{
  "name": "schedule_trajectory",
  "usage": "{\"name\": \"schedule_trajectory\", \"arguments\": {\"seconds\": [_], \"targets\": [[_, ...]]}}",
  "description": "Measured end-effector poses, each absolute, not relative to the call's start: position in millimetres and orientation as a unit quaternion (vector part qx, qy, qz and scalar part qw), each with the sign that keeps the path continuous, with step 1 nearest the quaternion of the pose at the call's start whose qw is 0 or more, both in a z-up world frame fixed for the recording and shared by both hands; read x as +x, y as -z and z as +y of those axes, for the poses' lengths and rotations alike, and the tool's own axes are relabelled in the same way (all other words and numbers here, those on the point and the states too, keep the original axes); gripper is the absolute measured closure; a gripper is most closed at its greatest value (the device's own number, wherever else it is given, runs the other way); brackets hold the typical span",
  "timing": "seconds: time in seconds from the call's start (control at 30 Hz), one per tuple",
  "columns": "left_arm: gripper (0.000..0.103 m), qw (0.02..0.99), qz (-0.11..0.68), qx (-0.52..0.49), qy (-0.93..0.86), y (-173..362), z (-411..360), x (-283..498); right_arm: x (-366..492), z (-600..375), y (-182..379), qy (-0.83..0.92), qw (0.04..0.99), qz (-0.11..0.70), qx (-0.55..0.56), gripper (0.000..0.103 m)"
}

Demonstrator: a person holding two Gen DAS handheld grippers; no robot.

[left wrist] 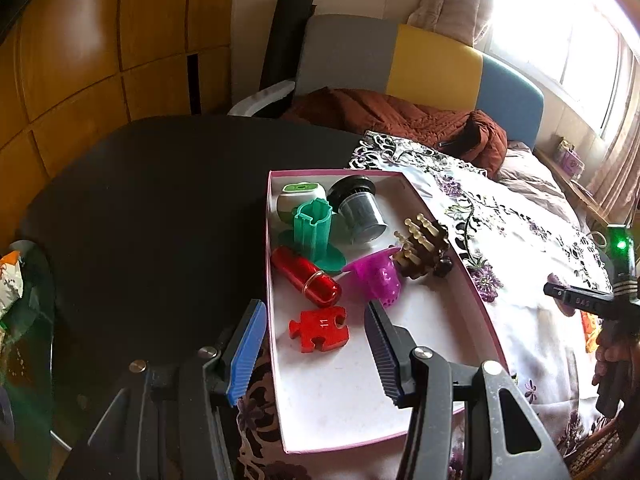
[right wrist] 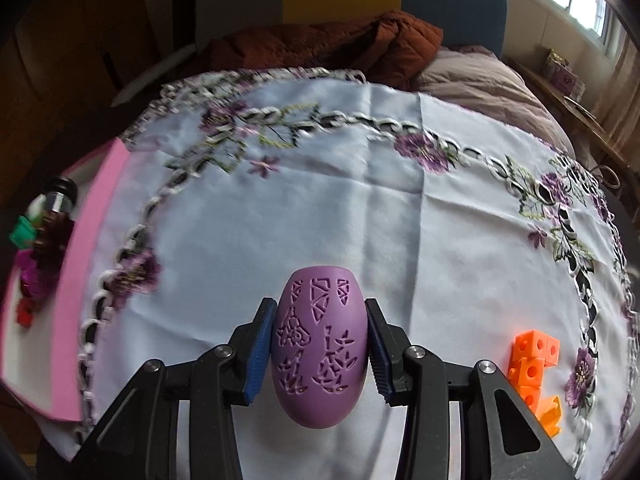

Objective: Organize rigid objects
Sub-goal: 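Lift the purple soap with the right tool toward the tray, then lower the purple soap into the tray and open the right tool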

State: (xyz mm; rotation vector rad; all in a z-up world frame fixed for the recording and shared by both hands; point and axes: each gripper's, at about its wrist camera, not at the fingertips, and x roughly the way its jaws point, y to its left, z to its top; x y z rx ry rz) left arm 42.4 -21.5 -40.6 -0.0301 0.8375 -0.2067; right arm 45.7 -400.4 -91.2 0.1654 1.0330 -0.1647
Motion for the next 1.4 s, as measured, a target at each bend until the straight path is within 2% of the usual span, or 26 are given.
{"name": "schedule_trajectory", "arguments": {"seconds": [0.37, 0.67, 1.13, 1.4], "targets": [[0.051, 0.907, 0.409, -0.021, 0.098, 44.8, -16.7, 42.9, 39.4, -325.5, 35.9, -0.022, 0.896, 0.436, 0.079, 0.059], [0.051, 0.905, 0.415, -0.029, 0.084, 52.2, -5.1, 43.4, 31.1, -262.8, 23.0, -0.106, 0.896, 0.426, 0.073, 0.059], [0.051, 0.91, 0.409, -0.055, 0.03, 55.4, 31.6, 50.5, 43.0, -170.2, 53.0, -0.195, 0.862, 0.465, 0.053, 0.059], [0.051, 0.909, 0.412, -0.051, 0.034, 58.9, 30.9, 49.4, 68.7, -129.1, 89.0, -0.173, 0.85, 0.497, 0.024, 0.059]]}}
